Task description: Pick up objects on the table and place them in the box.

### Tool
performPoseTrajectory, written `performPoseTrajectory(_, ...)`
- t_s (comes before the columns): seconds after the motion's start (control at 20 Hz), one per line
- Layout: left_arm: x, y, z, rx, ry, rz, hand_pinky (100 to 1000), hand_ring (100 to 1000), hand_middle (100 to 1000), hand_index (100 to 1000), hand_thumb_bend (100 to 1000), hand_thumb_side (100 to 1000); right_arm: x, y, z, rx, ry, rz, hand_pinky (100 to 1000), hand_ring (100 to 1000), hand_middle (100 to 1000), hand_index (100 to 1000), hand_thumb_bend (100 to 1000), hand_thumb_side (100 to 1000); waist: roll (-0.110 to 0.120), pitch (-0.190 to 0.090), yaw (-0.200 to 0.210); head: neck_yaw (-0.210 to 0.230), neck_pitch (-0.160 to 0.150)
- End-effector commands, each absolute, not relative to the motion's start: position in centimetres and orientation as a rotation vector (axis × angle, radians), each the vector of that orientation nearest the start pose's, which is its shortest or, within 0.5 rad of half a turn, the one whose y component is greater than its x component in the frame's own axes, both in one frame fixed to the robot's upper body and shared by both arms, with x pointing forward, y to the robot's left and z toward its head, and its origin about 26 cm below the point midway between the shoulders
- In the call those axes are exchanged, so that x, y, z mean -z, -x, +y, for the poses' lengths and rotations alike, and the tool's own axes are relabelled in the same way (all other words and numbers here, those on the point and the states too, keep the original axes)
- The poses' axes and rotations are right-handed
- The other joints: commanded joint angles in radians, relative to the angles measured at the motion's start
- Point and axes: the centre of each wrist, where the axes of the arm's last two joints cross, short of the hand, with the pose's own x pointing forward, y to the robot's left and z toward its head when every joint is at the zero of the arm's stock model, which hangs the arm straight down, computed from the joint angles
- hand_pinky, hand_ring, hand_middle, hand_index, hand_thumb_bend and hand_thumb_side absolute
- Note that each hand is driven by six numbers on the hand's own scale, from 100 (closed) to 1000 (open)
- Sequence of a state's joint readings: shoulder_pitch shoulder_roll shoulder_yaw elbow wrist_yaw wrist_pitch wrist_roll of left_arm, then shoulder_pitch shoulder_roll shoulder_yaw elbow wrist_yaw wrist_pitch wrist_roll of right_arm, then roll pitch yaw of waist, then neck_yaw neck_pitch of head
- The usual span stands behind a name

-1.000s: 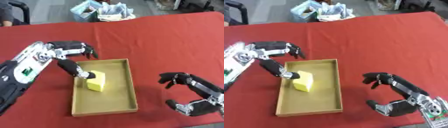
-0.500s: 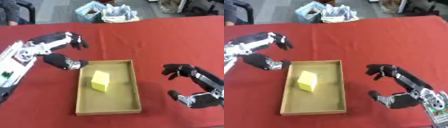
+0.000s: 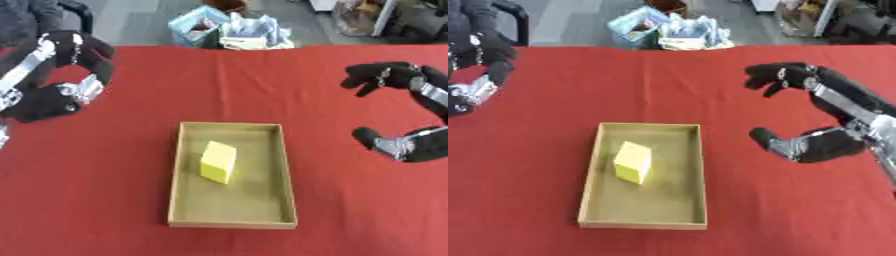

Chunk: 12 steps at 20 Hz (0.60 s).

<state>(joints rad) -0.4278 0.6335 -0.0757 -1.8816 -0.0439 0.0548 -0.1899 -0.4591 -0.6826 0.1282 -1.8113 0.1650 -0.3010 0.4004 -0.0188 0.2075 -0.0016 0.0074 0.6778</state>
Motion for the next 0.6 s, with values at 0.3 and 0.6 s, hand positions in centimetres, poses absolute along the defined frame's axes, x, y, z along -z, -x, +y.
performPoseTrajectory(0.3, -24.2, -30.4, 29.5, 0.631, -0.235, -2.281, 702, 657, 641, 733, 114, 589, -26.9, -34.2, -32.0, -1.445, 0.505, -2.106, 723, 815, 780, 952, 280, 389, -0.009, -0.017, 0.047, -0.028, 0.005)
performPoseTrajectory(0.6, -23.1, -29.8, 29.7, 0.51, -0.218, -2.32, 700, 653, 637, 733, 107, 597, -26.8, -35.4, -33.6, -1.387, 0.568, -2.068, 721, 815, 779, 950, 283, 385, -0.011, -0.011, 0.075, -0.068, 0.013)
